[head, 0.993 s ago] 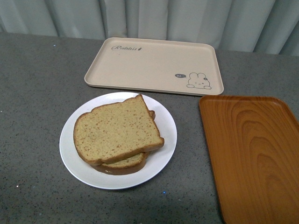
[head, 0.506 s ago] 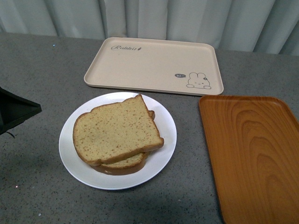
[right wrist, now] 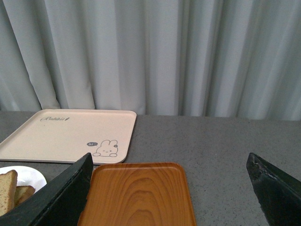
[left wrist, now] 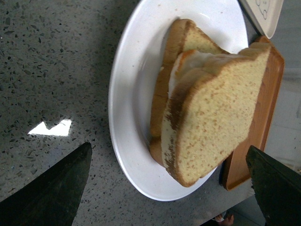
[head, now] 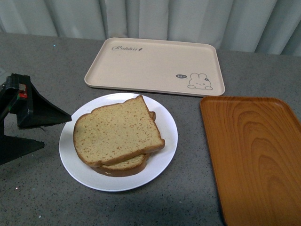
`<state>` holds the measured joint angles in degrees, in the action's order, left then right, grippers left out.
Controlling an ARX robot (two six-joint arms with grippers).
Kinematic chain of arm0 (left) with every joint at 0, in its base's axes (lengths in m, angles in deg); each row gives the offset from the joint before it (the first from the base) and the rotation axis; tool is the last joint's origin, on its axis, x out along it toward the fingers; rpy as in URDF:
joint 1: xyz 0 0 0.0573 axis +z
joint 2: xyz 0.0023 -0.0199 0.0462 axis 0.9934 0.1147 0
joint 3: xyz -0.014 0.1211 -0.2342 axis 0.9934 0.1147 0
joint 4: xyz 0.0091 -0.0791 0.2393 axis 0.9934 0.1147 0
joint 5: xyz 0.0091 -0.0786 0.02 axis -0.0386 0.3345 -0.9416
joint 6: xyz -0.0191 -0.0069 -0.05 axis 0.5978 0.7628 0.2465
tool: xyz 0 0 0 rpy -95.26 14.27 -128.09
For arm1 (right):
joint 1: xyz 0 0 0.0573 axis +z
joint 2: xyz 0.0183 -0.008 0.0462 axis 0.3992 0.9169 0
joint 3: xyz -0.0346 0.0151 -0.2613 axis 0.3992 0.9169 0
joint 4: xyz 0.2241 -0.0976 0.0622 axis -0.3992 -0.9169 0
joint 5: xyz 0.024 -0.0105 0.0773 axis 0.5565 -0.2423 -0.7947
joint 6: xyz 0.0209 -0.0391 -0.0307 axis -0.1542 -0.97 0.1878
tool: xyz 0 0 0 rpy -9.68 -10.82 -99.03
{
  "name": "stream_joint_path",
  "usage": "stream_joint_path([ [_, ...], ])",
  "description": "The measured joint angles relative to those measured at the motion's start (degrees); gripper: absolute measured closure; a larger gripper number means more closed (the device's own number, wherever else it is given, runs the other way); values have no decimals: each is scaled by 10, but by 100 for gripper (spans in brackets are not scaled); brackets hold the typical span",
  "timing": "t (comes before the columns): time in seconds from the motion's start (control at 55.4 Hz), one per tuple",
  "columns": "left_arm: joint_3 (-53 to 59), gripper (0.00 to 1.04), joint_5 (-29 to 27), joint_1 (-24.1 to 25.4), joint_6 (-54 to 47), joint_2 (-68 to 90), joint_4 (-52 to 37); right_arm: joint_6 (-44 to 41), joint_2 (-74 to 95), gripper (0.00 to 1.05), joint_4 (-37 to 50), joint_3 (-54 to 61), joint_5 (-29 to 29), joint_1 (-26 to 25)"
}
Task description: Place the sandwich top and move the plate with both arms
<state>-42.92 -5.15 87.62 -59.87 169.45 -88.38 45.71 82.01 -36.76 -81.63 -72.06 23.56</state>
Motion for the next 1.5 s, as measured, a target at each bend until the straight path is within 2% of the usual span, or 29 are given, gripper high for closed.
stream_joint_path([
  [0.108, -27, 6, 9, 6, 5, 43, 8, 0, 0, 9, 0, 0, 0, 0],
  [0.379, -70, 6, 74, 39, 68, 118, -11, 0, 0, 9, 0, 0, 0, 0],
  [0.469, -78, 6, 76, 52, 100, 140, -31, 0, 0, 9, 0, 0, 0, 0],
  [0.794, -103, 6, 107, 50, 121, 176, -26, 0, 0, 9, 0, 0, 0, 0],
  [1.101, -127, 6, 110, 43, 134, 197, -29, 0, 0, 9, 0, 0, 0, 0],
  [1.499, -137, 7, 87, 35, 176, 202, -42, 0, 0, 9, 0, 0, 0, 0],
])
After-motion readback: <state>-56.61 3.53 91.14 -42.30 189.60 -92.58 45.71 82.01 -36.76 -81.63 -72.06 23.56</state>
